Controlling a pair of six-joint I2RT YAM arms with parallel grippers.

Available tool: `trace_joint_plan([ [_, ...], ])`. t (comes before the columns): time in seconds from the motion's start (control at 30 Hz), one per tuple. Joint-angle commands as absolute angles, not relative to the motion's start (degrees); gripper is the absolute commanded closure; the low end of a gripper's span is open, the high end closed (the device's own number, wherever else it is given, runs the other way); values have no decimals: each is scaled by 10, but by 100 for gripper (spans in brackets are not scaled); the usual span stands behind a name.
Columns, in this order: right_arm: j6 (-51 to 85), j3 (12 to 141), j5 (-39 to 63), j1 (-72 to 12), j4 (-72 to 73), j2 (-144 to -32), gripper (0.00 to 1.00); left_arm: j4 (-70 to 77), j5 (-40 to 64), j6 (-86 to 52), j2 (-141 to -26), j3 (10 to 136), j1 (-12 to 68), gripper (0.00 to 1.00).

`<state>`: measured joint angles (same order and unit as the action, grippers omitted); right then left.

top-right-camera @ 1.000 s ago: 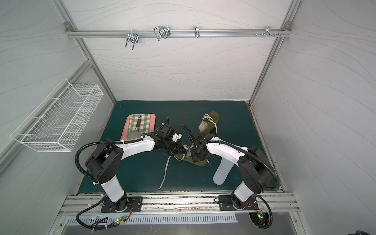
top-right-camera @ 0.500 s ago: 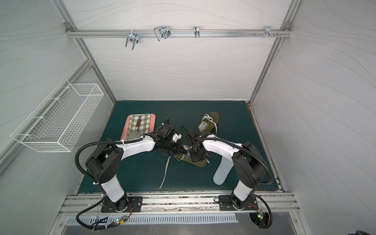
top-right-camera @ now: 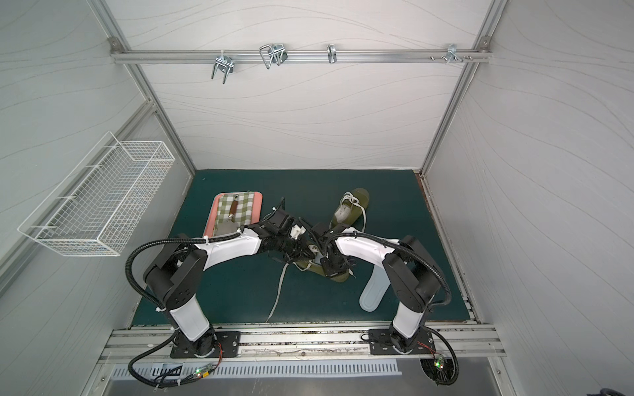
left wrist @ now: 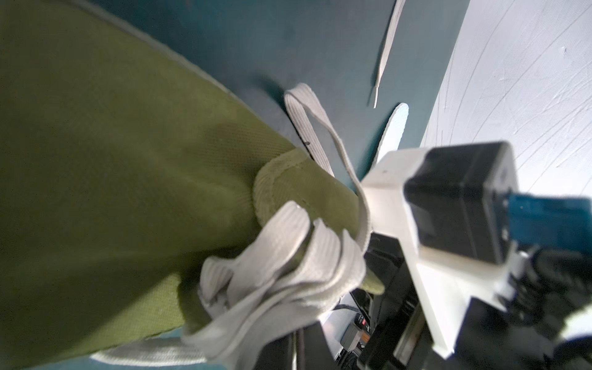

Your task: Insert the insole into the shoe

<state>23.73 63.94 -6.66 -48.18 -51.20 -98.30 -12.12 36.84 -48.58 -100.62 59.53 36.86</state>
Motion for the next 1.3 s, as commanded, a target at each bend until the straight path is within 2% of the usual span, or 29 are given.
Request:
trace_joint_plan([
  [0.0,240,670,-126,-494,-596,-961,100,-115,367,-493,-995,597,370,100],
  [0.13,245,669,-141,-492,-614,-959,100,-115,367,-492,-992,595,370,100],
  [0.33,254,587,-116,-474,-523,-1014,100,-114,367,-492,-988,588,369,100],
  [0.43,250,589,-110,-472,-510,-1041,100,-114,368,-491,-990,588,369,100],
  [0.73,267,641,-146,-484,-529,-921,100,-111,371,-492,-992,591,367,100],
  [0.93,279,600,-89,-451,-433,-940,100,-114,372,-490,-989,589,366,100],
  [1.1,262,607,-99,-432,-419,-999,100,-119,373,-490,-993,595,365,100],
  [1.27,272,598,-74,-438,-404,-924,100,-130,372,-486,-991,604,365,100],
])
